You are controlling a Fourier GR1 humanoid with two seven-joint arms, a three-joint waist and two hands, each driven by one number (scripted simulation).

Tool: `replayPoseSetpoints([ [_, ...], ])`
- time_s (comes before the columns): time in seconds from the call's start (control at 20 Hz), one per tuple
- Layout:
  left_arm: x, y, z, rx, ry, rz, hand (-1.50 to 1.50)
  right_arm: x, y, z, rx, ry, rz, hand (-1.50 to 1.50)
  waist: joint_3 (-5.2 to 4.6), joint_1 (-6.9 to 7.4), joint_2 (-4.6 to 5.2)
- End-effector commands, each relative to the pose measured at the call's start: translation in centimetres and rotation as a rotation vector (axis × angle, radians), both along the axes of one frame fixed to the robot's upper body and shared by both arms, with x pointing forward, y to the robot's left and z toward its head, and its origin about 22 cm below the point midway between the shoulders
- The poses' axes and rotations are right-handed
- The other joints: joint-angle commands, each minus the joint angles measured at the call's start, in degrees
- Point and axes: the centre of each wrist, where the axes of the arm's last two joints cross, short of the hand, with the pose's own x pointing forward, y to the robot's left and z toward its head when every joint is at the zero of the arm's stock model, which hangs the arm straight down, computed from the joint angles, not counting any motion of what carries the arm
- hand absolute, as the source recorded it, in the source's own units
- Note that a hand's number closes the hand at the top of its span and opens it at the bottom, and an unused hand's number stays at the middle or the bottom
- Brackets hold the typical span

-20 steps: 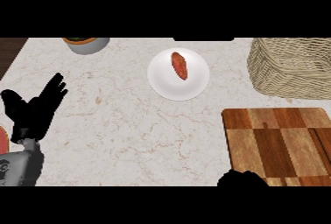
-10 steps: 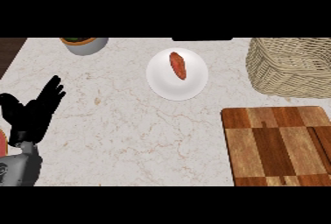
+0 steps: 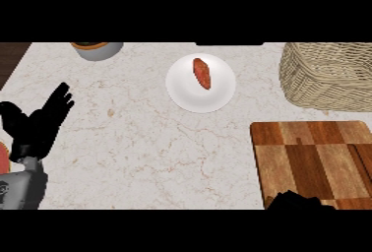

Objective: Pick the croissant from the cutting board and place it in the basket

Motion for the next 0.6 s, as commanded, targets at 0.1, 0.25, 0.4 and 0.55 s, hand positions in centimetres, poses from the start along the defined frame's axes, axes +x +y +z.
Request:
replayPoseSetpoints([
  [0.1, -0.1, -0.4, -0.3, 0.0, -0.018, -0.025, 0.0, 0.1, -1.0, 6.2, 0.035, -0.154, -0.138, 1.5, -0.05, 0.9, 0.16],
  [0.25, 0.7, -1.2, 0.3, 0.0, -0.005, -0.029, 0.0, 2.5, -0.7, 7.4, 0.062, -0.177, -0.19, 1.5, -0.04, 0.95, 0.22],
  [0.4, -0.3, -0.5, -1.2, -0.003, 0.0, -0.017, 0.0, 3.2, 0.0, 9.7, 0.06, -0.192, -0.226, 1.5, -0.09, 0.88, 0.0],
  [0.55, 0.3, -1.0, -1.4, 0.0, 0.003, -0.01, 0.0, 7.0, -1.4, 11.9, 0.061, -0.214, -0.287, 1.5, -0.03, 0.71, 0.1],
])
